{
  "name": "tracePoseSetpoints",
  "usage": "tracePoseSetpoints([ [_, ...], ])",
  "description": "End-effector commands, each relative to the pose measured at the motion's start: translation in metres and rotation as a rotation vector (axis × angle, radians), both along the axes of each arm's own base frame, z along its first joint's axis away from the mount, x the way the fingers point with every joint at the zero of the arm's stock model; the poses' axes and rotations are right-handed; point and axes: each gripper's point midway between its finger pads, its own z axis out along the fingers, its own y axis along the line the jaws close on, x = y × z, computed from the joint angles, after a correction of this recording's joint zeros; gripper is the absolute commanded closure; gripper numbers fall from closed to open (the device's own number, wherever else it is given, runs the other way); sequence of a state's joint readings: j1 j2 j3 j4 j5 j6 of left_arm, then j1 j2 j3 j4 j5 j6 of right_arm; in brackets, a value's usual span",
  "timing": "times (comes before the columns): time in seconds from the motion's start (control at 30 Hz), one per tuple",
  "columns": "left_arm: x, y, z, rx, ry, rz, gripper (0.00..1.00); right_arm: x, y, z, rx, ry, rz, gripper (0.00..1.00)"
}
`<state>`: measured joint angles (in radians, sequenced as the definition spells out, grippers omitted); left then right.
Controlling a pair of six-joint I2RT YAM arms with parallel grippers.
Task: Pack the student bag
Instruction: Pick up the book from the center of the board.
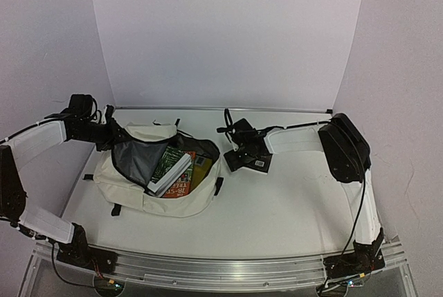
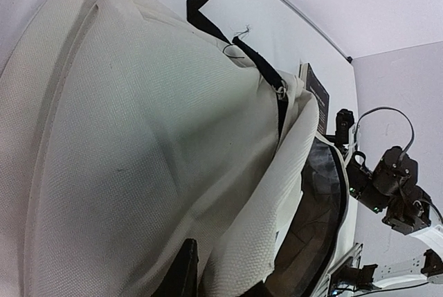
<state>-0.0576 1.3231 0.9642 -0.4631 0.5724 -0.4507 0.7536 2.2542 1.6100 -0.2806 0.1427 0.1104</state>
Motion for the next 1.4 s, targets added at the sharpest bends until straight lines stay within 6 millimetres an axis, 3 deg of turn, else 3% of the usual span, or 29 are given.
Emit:
tracePoseSetpoints([
  [0.0, 0.005, 0.005, 0.014, 0.012, -0.053, 0.022, 0.82, 0.007, -0.014, -0.014, -0.05, -0.031, -0.081, 0.41],
  [0.1, 0.004, 0.01, 0.024, 0.04, -0.067, 0.036, 0.71, 0.002, -0.018, -0.015, -0.032, -0.037, -0.093, 0.65],
  [0.17, 0.004, 0.011, 0.033, 0.053, -0.081, 0.035, 0.58, -0.001, -0.016, -0.009, 0.015, -0.04, -0.092, 0.8],
  [0.27, 0.005, 0.014, 0.05, 0.08, -0.109, 0.033, 0.38, -0.004, -0.012, 0.007, 0.091, -0.059, -0.103, 0.96],
  [0.37, 0.008, 0.016, 0.066, 0.103, -0.142, 0.031, 0.29, -0.003, -0.01, 0.032, 0.179, -0.101, -0.124, 1.0],
  [0.57, 0.018, -0.004, 0.125, 0.083, -0.285, 0.005, 0.24, -0.01, -0.002, 0.098, 0.428, -0.195, -0.131, 1.0],
  [0.67, 0.022, -0.039, 0.15, 0.04, -0.37, -0.035, 0.23, -0.019, 0.001, 0.124, 0.544, -0.215, -0.12, 1.0],
  [0.77, 0.026, -0.089, 0.157, -0.05, -0.395, -0.101, 0.23, -0.029, 0.0, 0.136, 0.628, -0.217, -0.114, 1.0],
  [0.97, 0.045, -0.175, 0.131, -0.217, -0.318, -0.19, 0.22, -0.05, -0.005, 0.156, 0.784, -0.233, -0.092, 1.0],
  [1.17, 0.058, -0.256, 0.098, -0.302, -0.228, -0.303, 0.21, -0.063, -0.01, 0.153, 0.836, -0.22, -0.079, 1.0],
  [1.2, 0.06, -0.266, 0.082, -0.304, -0.189, -0.32, 0.21, -0.065, -0.011, 0.153, 0.841, -0.22, -0.077, 1.0],
  [1.37, 0.072, -0.315, 0.054, -0.394, -0.12, -0.395, 0.21, -0.073, -0.017, 0.158, 0.87, -0.233, -0.073, 1.0],
])
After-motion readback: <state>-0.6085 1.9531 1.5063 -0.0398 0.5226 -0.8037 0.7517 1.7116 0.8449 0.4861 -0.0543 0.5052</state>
